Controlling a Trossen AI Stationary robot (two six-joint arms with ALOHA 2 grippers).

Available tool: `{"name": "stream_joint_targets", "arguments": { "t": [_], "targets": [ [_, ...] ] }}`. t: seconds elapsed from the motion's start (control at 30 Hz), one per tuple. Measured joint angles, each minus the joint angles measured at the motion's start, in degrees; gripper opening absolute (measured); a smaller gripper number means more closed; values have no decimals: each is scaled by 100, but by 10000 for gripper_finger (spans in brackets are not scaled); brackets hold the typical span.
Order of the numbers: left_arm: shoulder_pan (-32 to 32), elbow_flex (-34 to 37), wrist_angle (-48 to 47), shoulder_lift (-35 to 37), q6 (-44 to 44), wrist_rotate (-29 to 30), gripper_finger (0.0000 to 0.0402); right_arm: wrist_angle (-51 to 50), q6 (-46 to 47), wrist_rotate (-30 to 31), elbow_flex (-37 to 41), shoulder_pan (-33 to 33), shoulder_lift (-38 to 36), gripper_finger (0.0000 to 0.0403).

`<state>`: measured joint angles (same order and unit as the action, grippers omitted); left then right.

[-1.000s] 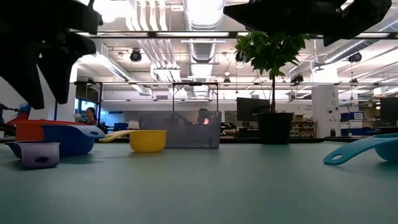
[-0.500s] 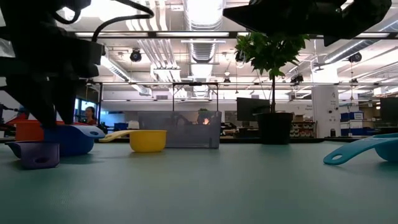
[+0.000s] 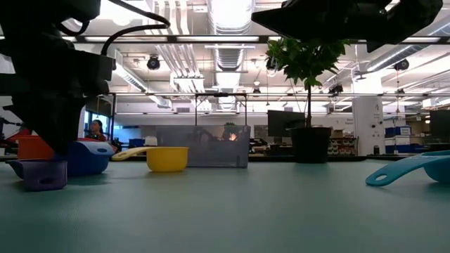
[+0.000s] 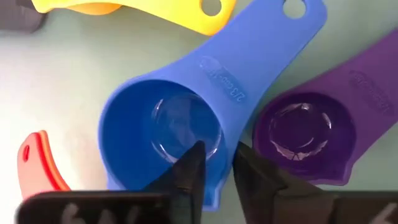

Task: Nest measuring cups in basket
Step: Stack the blue measuring cup into the red measuring cup

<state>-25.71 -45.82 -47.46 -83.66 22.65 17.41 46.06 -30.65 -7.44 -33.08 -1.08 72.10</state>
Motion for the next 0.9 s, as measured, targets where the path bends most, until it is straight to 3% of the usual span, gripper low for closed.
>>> {"name": "stream_joint_targets", "arguments": {
  "t": [0.17, 0.37, 0.6, 0.77, 0.9],
  "targets": [
    [0, -112, 40, 0, 19, 0, 7, -46, -36, 7, -2, 0, 0, 9],
    [-11, -668, 50, 13, 182, 53, 3, -65, -43, 11, -2, 0, 0, 9],
    [-17, -1485, -328, 140, 540, 624, 1, -82, -43, 11, -2, 0, -1, 9],
    [-6, -1813, -1665, 373, 2483, 1444, 1, -81, -35, 11, -2, 0, 0, 9],
    [-23, -1945, -2664, 567, 4422, 1630, 1, -82, -39, 13, -2, 0, -1, 9]
  ]
}}
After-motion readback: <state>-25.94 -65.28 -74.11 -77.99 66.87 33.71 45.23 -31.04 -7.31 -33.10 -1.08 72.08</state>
